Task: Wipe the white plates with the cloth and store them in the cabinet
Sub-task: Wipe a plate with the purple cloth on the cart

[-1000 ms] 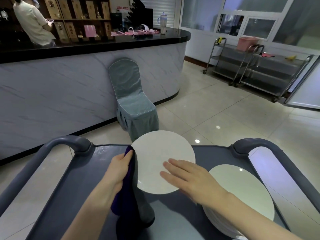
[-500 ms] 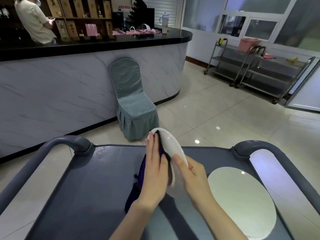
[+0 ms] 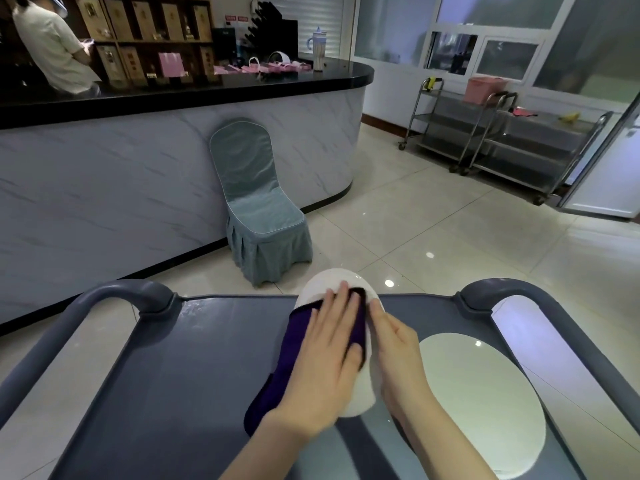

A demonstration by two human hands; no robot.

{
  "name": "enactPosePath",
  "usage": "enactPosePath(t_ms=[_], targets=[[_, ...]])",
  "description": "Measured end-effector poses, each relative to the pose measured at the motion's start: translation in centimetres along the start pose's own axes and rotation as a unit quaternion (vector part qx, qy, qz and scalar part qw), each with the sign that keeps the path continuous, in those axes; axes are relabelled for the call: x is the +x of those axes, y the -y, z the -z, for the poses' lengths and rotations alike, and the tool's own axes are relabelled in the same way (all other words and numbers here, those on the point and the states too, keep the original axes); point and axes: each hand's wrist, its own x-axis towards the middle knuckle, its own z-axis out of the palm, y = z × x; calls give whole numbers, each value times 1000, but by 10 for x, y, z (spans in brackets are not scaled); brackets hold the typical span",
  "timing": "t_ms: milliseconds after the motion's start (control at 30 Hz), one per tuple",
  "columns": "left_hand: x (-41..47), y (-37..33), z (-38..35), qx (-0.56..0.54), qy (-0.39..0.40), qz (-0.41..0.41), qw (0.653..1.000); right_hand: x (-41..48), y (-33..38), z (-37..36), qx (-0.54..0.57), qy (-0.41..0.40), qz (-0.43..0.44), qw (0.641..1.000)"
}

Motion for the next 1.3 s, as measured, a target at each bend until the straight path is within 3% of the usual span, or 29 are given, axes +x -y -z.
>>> enactPosePath(t_ms=[100,267,533,700,933,1033,1300], targets=[[0,-2,-8,58,16,-34,998,2,3,0,16,4,-13,1000],[27,22,8,-121,-56,50,990,-8,-1,2,-19,-2,-26,999],[-9,53,14,-136,-62,63,987,3,17,33,111,-44,-98,988],[-34,34,-7,-15,-59,-5,998,4,17,31,234,-56,-126,962],[2,58,26,-57,-48,61,995,-8,13,28,155,-9,-121,980],[-3,60,28,-53,-50,47,996,-6,12,30,154,-7,-134,979],[-45,28,-35,119,-61,18,991,-1,19,15,262,-75,-140,952]])
